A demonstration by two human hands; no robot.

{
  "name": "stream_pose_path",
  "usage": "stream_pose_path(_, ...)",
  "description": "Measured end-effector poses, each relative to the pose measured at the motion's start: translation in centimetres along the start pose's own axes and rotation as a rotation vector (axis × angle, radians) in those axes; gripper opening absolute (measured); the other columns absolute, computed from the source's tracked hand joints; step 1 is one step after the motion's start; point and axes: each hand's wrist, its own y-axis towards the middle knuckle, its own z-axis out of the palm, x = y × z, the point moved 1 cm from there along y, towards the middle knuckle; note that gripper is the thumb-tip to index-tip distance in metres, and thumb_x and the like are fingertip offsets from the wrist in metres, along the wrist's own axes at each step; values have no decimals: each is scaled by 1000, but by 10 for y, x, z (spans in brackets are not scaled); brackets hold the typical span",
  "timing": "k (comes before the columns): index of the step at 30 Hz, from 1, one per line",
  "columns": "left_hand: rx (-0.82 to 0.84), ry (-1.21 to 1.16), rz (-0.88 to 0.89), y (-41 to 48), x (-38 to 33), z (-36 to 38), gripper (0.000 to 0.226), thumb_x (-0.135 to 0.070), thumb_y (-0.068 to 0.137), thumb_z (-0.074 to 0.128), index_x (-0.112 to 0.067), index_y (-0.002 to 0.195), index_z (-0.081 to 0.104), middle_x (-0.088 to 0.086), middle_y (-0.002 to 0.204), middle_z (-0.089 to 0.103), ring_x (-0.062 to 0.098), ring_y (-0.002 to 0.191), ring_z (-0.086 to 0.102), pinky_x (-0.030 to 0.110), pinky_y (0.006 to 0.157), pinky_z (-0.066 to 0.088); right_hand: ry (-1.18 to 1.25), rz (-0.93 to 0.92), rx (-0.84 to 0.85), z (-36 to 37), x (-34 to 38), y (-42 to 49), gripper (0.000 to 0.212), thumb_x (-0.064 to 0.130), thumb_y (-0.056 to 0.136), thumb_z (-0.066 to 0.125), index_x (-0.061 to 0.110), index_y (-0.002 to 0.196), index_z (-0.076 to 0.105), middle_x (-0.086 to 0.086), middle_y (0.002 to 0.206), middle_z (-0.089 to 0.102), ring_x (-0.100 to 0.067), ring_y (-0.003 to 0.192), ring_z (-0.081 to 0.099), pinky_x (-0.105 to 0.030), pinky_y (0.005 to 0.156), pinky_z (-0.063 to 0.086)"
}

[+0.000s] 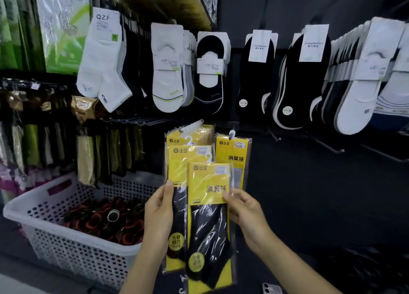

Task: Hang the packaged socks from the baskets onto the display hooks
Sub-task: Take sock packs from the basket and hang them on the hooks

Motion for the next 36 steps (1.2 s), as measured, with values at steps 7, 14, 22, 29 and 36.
stream_pose_path(7, -81, -25, -40, 9, 1, -15, 35, -47, 93, 47, -21, 81, 67, -9, 79, 62, 3, 80, 55, 21, 76, 39, 130, -81, -267, -32, 20, 18, 5, 11, 90, 62, 9, 94, 64, -6, 85, 70, -16, 74, 66, -25, 70, 57)
stream_pose_path(14, -139, 18, -52, 14, 1, -26, 35, -46, 95, 47, -23, 73, 63, 2, 80, 52, 12, 78, 52, 28, 80, 44, -50, -153, -319, -29, 35, 54, 6, 13, 89, 65, 18, 92, 64, 0, 85, 73, -14, 83, 69, -23, 70, 56)
stream_pose_path(22, -124, 13, -40, 15, 2, -27, 51, -46, 95, 46, 4, 89, 55, 1, 90, 49, 18, 82, 45, 36, 79, 40, -26, -38, -423, -28, 15, 99, 5, 17, 87, 69, 16, 91, 67, -6, 96, 70, -20, 90, 68, -36, 85, 56)
stream_pose_path(29, -126, 1, -66, 13, 4, -24, 47, -46, 95, 46, -3, 81, 57, 1, 87, 49, 17, 80, 46, 34, 81, 42, -58, 30, -624, -43, -13, 113, 10, 15, 84, 72, 12, 89, 64, -7, 99, 67, -25, 99, 65, -38, 90, 54)
stream_pose_path(36, -41, -22, -93, 6, 6, -7, 35, -41, 95, 48, -15, 74, 60, 5, 86, 52, 21, 82, 48, 35, 81, 40, -74, 4, -252, -11, -13, 62, 12, 27, 91, 62, 18, 98, 65, -2, 101, 68, -15, 91, 65, -27, 80, 54)
